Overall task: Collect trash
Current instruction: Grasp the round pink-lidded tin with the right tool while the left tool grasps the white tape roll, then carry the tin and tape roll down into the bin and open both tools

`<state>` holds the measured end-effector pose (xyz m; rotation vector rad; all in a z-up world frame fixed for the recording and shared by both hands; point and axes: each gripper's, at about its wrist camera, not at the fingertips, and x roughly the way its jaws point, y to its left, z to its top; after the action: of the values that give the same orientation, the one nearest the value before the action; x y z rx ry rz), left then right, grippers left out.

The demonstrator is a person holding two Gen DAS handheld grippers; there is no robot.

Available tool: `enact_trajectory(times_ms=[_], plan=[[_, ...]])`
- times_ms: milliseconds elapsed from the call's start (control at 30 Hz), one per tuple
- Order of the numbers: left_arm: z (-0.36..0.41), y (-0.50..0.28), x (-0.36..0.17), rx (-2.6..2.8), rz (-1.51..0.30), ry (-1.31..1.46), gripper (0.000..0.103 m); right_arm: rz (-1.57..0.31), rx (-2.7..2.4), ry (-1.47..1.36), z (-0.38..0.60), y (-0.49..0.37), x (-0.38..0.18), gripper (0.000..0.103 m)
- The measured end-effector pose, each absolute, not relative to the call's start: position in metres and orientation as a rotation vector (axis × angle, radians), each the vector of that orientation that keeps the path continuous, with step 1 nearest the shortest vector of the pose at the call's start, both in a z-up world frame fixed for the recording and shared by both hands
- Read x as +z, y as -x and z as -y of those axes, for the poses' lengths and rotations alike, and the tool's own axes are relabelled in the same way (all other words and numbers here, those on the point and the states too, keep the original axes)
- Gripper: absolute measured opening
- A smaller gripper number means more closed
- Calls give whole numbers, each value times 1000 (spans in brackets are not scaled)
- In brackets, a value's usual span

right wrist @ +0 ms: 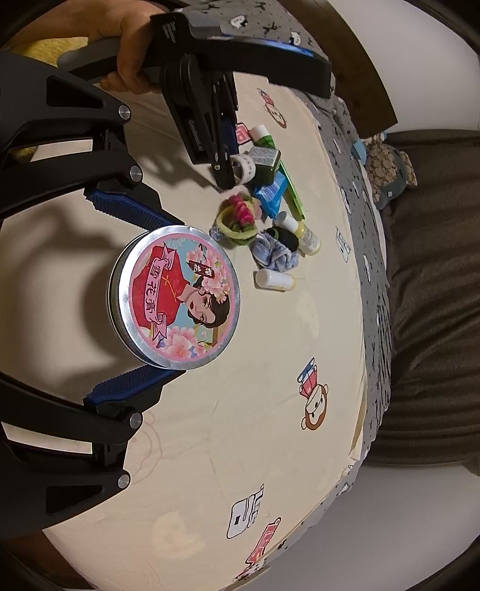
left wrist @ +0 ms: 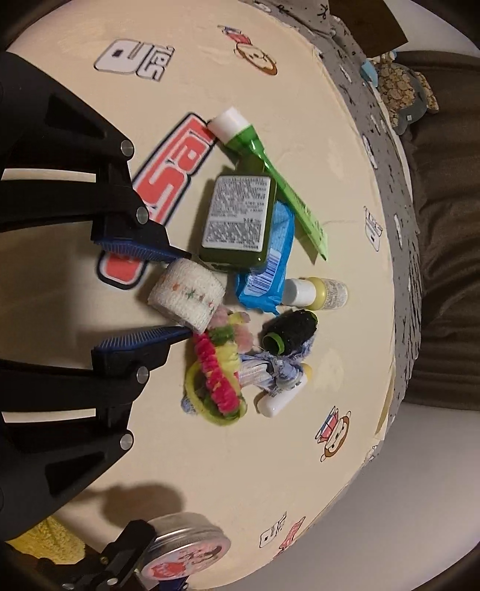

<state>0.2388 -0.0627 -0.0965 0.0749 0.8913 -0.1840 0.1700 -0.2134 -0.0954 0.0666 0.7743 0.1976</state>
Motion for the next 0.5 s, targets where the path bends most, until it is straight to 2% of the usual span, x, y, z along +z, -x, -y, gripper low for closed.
enact_trajectory(times_ms=[133,200,500], plan=[[57,-219,-86,-191,-880,-78,33,-764,213,-45,205,-162,-90,71],[55,-207,-81,-193,-871,-84,23,-756,222,-36,202,-156,-86,71],[40,-132,-68,-225,-826,-89,23,-726,304,-14,185,-113,-76,71]])
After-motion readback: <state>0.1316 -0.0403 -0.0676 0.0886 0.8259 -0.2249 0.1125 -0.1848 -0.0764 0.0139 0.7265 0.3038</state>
